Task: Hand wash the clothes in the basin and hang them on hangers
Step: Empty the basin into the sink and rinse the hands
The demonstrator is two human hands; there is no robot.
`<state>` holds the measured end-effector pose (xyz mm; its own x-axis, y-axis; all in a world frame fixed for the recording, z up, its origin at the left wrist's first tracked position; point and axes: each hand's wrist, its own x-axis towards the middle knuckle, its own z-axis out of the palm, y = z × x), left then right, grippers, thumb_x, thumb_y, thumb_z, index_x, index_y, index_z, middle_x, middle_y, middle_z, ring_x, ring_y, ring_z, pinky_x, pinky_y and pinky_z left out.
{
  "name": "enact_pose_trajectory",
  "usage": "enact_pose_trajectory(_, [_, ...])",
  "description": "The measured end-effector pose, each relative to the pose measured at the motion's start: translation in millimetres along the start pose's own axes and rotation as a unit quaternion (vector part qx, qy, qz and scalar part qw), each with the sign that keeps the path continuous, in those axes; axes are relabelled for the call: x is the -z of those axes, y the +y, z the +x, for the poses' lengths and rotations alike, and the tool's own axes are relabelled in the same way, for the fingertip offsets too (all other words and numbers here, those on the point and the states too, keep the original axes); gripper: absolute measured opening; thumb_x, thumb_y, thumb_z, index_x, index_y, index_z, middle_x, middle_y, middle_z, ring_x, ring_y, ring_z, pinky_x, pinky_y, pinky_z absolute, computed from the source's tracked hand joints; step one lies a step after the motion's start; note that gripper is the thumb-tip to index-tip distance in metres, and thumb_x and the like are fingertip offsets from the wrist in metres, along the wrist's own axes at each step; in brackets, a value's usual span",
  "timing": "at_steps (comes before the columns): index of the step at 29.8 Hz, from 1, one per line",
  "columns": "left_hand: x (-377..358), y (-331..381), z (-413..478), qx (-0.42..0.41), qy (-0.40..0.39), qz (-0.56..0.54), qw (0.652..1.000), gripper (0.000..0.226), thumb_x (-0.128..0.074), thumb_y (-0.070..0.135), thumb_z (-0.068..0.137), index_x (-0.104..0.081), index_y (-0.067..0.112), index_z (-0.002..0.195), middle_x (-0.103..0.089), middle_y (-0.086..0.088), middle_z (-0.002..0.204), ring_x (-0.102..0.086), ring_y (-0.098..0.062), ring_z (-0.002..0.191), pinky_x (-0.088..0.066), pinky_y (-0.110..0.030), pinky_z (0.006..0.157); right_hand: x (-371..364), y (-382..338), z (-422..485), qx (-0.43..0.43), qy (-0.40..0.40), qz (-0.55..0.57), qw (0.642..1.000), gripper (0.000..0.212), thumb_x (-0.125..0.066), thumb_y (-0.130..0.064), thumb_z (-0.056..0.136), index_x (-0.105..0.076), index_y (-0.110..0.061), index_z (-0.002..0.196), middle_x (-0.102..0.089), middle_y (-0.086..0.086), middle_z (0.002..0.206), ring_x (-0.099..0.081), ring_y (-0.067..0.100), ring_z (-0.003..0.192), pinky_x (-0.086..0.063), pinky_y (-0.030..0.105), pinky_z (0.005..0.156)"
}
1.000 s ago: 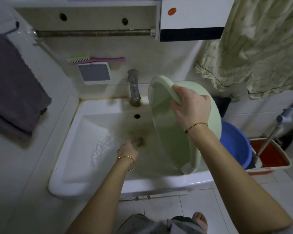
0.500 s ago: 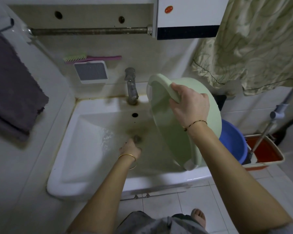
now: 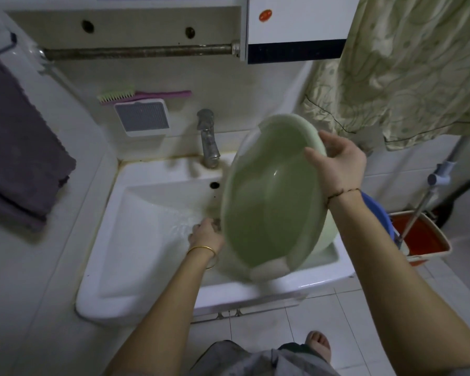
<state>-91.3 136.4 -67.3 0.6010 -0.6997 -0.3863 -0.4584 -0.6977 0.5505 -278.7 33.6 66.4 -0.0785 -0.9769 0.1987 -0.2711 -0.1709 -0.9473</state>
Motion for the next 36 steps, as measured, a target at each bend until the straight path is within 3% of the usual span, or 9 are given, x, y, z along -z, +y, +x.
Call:
enact_pose_trajectory(6, [10,-2,0,-0.036,0.087,0.082,0.992,0.05,-0.05,0.022,0.088,-0.042,0.023,0.137,-0.038,-0.008,0.143,-0.032,-0.031,0.131,-0.027,-0.038,0.108,-9,50,-1,-0.195,0.035,0.18,0.963,0.042,-0.071,-0.01,0.08,-0.064,-0.006,0.121,-0.069,0.01,0.109,-0.067,0.02,0.092,-0.055,0.033,0.088])
enact_pose_trajectory(9, [16,-5,-3,-0.074,0.112,0.133,0.982,0.046,-0.05,0.026,0.086,-0.047,0.026,0.133,-0.042,-0.004,0.139,-0.034,-0.029,0.128,-0.026,-0.039,0.109,-26,64,-10,-0.253,0.03,0.256,0.933,0.042,-0.067,-0.002,0.083,-0.059,-0.002,0.124,-0.066,0.014,0.107,-0.063,0.017,0.075,-0.056,0.02,0.068])
enact_pose_trajectory(12, [22,-7,-4,-0.079,0.099,0.144,0.981,0.045,-0.05,0.025,0.087,-0.048,0.026,0.132,-0.041,-0.002,0.14,-0.033,-0.029,0.128,-0.028,-0.038,0.108,-44,82,-12,-0.305,-0.007,0.302,0.903,0.045,-0.068,-0.001,0.081,-0.059,-0.003,0.125,-0.067,0.014,0.095,-0.064,0.019,0.071,-0.058,0.024,0.06])
enact_pose_trajectory(17, [20,-2,3,-0.09,0.056,0.124,0.987,0.043,-0.05,0.022,0.089,-0.05,0.023,0.131,-0.042,-0.004,0.14,-0.034,-0.03,0.128,-0.031,-0.034,0.107,-60,115,-2,-0.355,-0.078,0.26,0.895,0.043,-0.068,-0.007,0.083,-0.058,-0.005,0.125,-0.065,0.023,0.113,-0.065,0.028,0.085,-0.055,0.043,0.083])
enact_pose_trajectory(21, [14,16,17,-0.133,0.024,0.128,0.983,0.04,-0.051,0.024,0.089,-0.051,0.023,0.129,-0.045,-0.002,0.137,-0.037,-0.026,0.128,-0.031,-0.029,0.105,-60,125,9,-0.351,-0.17,0.15,0.908,0.022,-0.065,-0.022,0.089,-0.062,-0.025,0.111,-0.068,0.004,0.096,-0.063,0.02,0.077,-0.053,0.031,0.066])
enact_pose_trajectory(23, [12,30,25,-0.15,0.011,0.124,0.981,0.039,-0.051,0.024,0.089,-0.052,0.022,0.128,-0.047,-0.002,0.136,-0.038,-0.025,0.127,-0.03,-0.028,0.105,-60,129,24,-0.331,-0.187,0.068,0.922,0.011,-0.06,-0.03,0.092,-0.061,-0.024,0.1,-0.063,0.002,0.094,-0.059,0.02,0.08,-0.051,0.031,0.071])
enact_pose_trajectory(25, [10,44,36,-0.166,0.012,0.117,0.979,0.039,-0.052,0.022,0.088,-0.053,0.02,0.127,-0.048,-0.003,0.135,-0.039,-0.025,0.127,-0.029,-0.028,0.105,-60,134,43,-0.296,-0.186,0.002,0.937,0.014,-0.054,-0.033,0.093,-0.057,-0.02,0.095,-0.059,0.003,0.09,-0.055,0.022,0.083,-0.045,0.035,0.077])
enact_pose_trajectory(30, [13,93,63,-0.213,0.019,0.097,0.972,0.042,-0.053,0.012,0.089,-0.05,0.011,0.131,-0.049,-0.009,0.135,-0.041,-0.026,0.128,-0.023,-0.024,0.104,-66,142,100,-0.236,-0.161,-0.039,0.958,0.021,-0.051,-0.023,0.093,-0.061,-0.009,0.104,-0.056,0.009,0.093,-0.051,0.024,0.086,-0.041,0.035,0.078])
enact_pose_trajectory(36, [8,144,112,-0.174,0.073,-0.013,0.982,0.035,-0.051,0.001,0.081,-0.049,0.009,0.114,-0.065,-0.006,0.113,-0.05,-0.03,0.109,-0.039,-0.03,0.092,-85,153,164,-0.28,-0.198,-0.055,0.938,0.041,-0.05,-0.009,0.093,-0.049,-0.008,0.133,-0.054,0.014,0.107,-0.054,0.027,0.09,-0.051,0.042,0.081])
